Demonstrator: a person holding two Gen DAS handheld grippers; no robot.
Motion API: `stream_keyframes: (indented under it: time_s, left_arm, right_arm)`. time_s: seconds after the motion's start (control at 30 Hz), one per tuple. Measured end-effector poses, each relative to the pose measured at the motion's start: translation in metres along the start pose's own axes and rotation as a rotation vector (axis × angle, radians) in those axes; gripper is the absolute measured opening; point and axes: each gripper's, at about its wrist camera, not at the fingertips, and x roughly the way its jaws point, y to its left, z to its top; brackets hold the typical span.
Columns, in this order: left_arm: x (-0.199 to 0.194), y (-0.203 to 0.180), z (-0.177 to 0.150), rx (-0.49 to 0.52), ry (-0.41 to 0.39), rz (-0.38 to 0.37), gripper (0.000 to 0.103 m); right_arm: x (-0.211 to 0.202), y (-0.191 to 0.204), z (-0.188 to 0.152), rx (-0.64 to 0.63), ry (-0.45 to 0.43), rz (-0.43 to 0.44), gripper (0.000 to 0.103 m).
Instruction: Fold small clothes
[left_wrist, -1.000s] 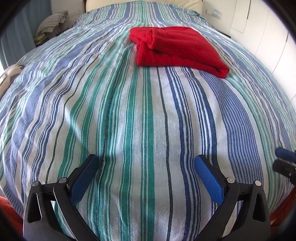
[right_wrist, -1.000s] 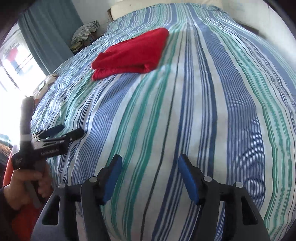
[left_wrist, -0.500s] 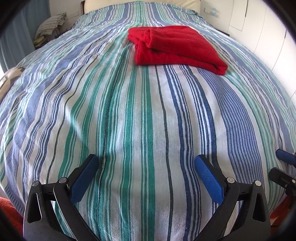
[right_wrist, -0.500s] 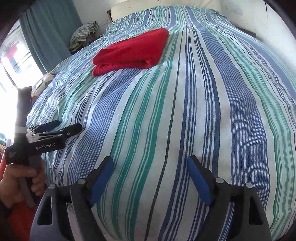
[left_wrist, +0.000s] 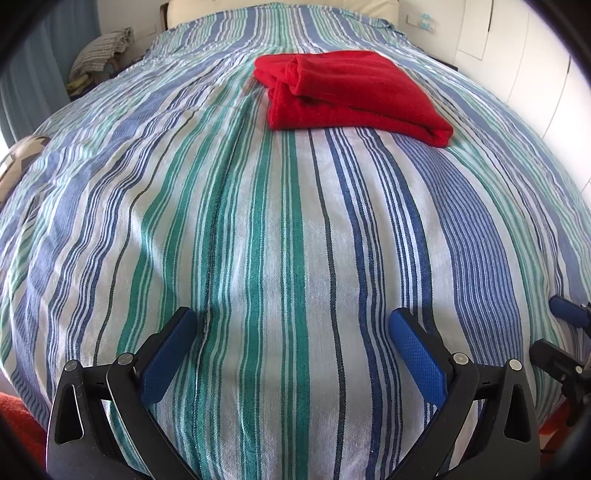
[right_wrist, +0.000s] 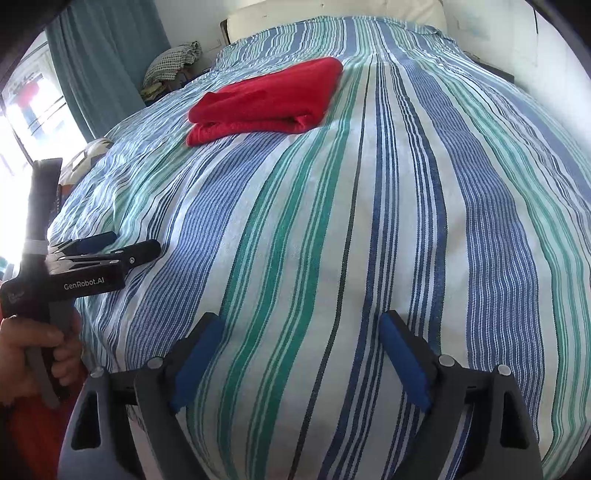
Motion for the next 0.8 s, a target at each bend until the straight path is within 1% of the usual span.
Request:
stream_keyframes:
  time_s: [0.27, 0.5, 0.57, 0.67, 0.73, 0.8]
  left_arm:
    - [-0.01, 0.0, 0.004, -0.003, 0.042, -0.007, 0.103]
    - [-0.016, -0.003, 0.011, -0.004, 0.07, -0.057, 0.102]
    - [-0.019, -0.003, 0.015, -0.009, 0.073, -0.081, 0.102]
    - [-0.025, 0.001, 0.026, -0.036, 0.072, -0.137, 0.102]
    - [-0.026, 0.007, 0.039, -0.06, 0.077, -0.184, 0.102]
    - [-0.026, 0.016, 0.063, -0.096, 0.065, -0.235, 0.102]
  right_arm:
    - [0.001, 0.002, 0.001, -0.003, 0.005, -0.005, 0.09]
    - [0.002, 0.001, 0.004, 0.01, 0.018, 0.004, 0.094]
    - [0.002, 0.002, 0.006, 0.025, 0.025, 0.0, 0.094]
    - [0.0, -0.001, 0.01, 0.076, 0.034, 0.014, 0.094]
    - [-0.003, -0.005, 0.016, 0.118, 0.044, 0.038, 0.094]
    - [-0.008, -0.011, 0.031, 0.165, 0.028, 0.098, 0.094]
